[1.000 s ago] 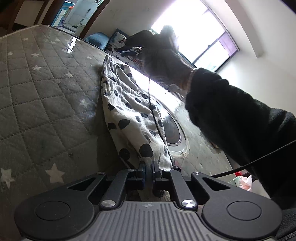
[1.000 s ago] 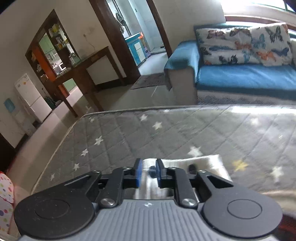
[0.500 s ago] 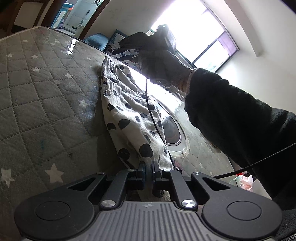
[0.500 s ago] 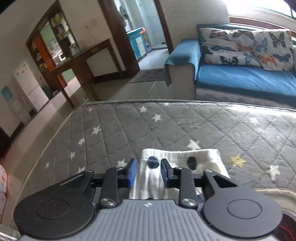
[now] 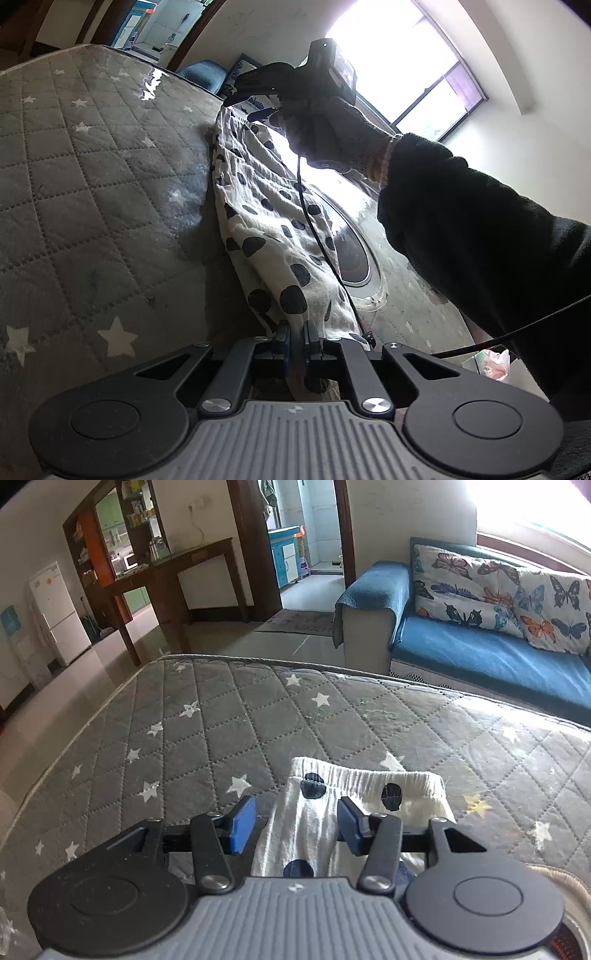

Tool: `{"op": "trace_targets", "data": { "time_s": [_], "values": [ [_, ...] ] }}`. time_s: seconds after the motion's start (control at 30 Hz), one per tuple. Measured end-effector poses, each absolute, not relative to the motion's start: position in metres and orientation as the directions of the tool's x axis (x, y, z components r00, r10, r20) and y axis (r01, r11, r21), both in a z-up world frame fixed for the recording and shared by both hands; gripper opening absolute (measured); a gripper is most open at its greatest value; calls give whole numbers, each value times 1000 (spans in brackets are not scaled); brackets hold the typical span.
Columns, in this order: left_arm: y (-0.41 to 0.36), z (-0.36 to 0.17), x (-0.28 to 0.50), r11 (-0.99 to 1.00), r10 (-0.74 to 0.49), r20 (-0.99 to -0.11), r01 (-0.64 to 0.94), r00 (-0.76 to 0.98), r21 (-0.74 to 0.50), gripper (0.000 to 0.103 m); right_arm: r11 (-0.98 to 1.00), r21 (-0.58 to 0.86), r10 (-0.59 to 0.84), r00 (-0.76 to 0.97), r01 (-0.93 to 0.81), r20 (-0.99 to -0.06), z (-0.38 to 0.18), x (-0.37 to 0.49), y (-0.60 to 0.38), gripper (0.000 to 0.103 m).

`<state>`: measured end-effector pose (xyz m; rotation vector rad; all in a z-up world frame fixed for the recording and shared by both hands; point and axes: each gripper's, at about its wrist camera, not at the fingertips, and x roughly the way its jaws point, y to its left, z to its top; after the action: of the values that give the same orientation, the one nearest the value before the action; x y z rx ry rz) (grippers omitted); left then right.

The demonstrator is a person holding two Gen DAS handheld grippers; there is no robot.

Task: Fold clothes
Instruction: 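Lift the pants by the waistband with both grippers and shake them out, then lower the pants flat onto the table and open both grippers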

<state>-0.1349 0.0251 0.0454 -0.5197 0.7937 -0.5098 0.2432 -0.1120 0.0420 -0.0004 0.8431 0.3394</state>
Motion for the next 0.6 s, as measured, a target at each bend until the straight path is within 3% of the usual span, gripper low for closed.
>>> {"op": "trace_targets", "data": {
  "time_s": [0.33,0.5,0.6],
  "values": [
    [24,46,-134,783,-579,-557,216,595,-584,12,943,85,278,624,-321,-730,60,220,-121,57],
    [25,48,-135,801,-553,-565,205,612,-562,23,934,48,274,623,-355,-733,79,189,-146,60],
    [26,46,-134,808,-544,-575,197,611,-555,24,921,5,272,632,-390,-726,94,156,-166,63]
  ]
}}
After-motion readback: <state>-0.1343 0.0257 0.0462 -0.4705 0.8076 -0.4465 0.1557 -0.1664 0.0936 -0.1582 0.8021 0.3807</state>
